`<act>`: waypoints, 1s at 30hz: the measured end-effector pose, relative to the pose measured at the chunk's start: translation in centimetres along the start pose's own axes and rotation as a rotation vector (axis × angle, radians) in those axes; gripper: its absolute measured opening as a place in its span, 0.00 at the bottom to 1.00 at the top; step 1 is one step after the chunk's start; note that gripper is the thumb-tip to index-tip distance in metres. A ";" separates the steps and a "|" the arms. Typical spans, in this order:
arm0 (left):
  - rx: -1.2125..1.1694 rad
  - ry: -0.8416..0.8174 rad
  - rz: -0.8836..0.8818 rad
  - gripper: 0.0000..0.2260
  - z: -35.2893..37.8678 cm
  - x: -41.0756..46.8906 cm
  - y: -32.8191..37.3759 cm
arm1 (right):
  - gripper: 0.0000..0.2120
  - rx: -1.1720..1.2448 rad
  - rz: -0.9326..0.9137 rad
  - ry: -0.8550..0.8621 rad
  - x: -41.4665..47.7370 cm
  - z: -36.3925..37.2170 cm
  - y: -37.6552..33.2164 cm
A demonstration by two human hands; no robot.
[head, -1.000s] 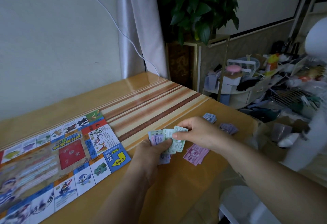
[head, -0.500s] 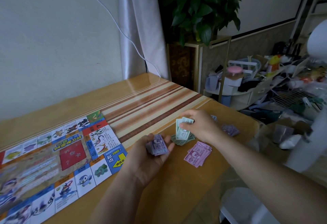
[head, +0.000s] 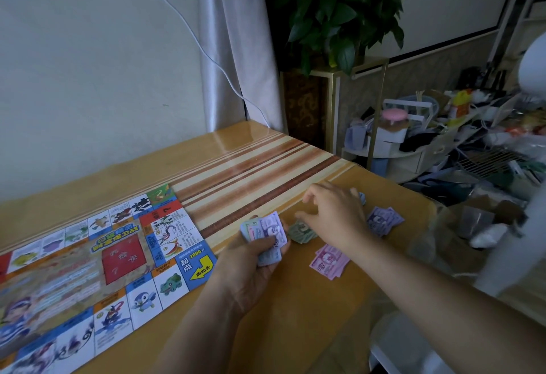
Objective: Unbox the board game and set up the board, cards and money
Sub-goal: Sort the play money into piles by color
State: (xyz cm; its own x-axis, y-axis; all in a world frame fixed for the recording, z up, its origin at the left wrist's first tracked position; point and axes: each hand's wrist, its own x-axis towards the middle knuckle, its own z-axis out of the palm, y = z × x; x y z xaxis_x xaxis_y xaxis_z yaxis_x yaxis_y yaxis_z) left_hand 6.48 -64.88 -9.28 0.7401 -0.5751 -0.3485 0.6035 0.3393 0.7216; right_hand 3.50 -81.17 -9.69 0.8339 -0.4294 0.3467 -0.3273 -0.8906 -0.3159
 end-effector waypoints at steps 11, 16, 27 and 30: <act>0.175 -0.065 -0.037 0.09 2.7 -0.7 -1.1 | 0.06 0.583 0.012 -0.325 -1.2 -4.9 0.5; -0.075 -0.054 -0.164 0.08 3.5 -0.6 -1.3 | 0.05 0.585 0.174 -0.044 -1.1 -5.4 5.1; -0.113 -0.124 -0.114 0.14 4.4 -0.6 -2.3 | 0.02 0.031 0.322 0.125 -3.2 -2.1 9.4; -0.078 -0.169 -0.072 0.14 3.9 -0.6 -2.3 | 0.04 -0.077 0.319 0.145 -3.2 -2.1 9.5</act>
State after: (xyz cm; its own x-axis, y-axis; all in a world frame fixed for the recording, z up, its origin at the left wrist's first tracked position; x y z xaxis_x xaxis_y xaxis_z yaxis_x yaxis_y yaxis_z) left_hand 3.49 -68.23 -8.35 0.6382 -0.7143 -0.2873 0.6789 0.3461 0.6476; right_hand -3.21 -88.62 -11.91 0.6143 -0.6995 0.3651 -0.5981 -0.7146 -0.3628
